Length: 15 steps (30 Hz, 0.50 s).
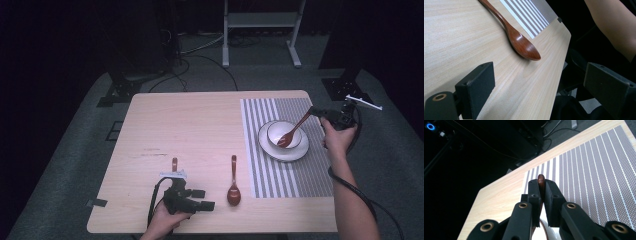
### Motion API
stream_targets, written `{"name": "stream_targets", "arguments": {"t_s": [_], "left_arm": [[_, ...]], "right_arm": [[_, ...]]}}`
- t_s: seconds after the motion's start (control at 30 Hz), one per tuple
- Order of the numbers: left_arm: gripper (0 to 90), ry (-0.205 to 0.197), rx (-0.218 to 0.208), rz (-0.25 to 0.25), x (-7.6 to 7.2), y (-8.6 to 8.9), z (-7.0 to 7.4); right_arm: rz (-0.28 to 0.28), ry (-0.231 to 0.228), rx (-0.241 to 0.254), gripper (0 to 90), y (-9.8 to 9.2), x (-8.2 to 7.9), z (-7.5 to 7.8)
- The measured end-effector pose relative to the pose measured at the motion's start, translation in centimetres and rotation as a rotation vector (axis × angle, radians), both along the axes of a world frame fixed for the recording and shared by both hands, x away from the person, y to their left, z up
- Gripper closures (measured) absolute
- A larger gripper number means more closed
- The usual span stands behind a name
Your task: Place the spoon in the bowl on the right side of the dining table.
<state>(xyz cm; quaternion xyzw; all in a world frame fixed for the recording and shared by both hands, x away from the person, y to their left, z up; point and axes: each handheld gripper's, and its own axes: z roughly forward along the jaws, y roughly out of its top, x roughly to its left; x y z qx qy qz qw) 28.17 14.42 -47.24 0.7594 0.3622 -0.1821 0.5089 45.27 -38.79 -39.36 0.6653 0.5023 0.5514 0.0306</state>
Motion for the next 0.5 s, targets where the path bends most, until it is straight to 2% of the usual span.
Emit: {"name": "stream_targets", "arguments": {"t_s": [0.23,0.5], "left_arm": [[8.8,0.000,0.001,0.001,0.00,0.01,0.01],[8.8,0.001,-0.002,-0.001,0.00,0.01,0.00]], "right_arm": [[0.009,0.011,-0.008,83.5,0.21,0.19,-0.63],[0.017,0.012,0.005,82.8,0.06,0.19,-1.04]]}}
